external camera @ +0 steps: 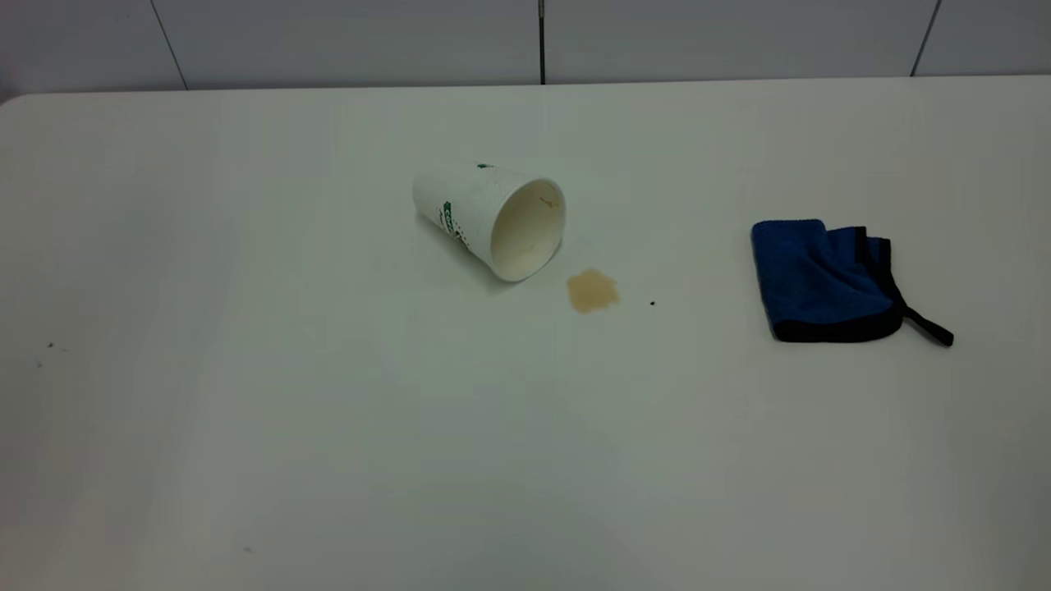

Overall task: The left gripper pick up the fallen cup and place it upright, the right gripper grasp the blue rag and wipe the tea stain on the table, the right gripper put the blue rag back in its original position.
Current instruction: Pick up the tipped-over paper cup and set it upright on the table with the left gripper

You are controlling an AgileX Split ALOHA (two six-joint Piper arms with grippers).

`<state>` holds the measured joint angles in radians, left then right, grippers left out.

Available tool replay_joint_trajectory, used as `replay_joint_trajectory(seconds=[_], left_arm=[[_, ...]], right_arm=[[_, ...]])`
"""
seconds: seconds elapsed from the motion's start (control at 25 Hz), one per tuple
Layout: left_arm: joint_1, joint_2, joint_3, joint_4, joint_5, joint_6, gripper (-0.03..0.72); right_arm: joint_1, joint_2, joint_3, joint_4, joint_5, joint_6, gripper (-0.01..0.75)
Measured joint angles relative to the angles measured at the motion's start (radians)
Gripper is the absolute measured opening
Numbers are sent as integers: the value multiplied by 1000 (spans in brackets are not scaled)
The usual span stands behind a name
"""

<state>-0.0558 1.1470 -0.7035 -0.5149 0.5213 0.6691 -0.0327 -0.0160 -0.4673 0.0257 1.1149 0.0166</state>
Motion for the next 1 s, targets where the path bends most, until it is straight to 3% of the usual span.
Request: replay_joint_trajectory(seconds=[0.24,0.48,1.0], left_arm=[[-211,315,-148,17,-123,27,591],[-384,629,-388,156,-136,-70,591],[-570,1069,-1008,612,192,-515,591]], right_arm=[[0,0,0,0,0,0,534],[0,0,0,0,0,0,534],[0,0,0,0,0,0,534]])
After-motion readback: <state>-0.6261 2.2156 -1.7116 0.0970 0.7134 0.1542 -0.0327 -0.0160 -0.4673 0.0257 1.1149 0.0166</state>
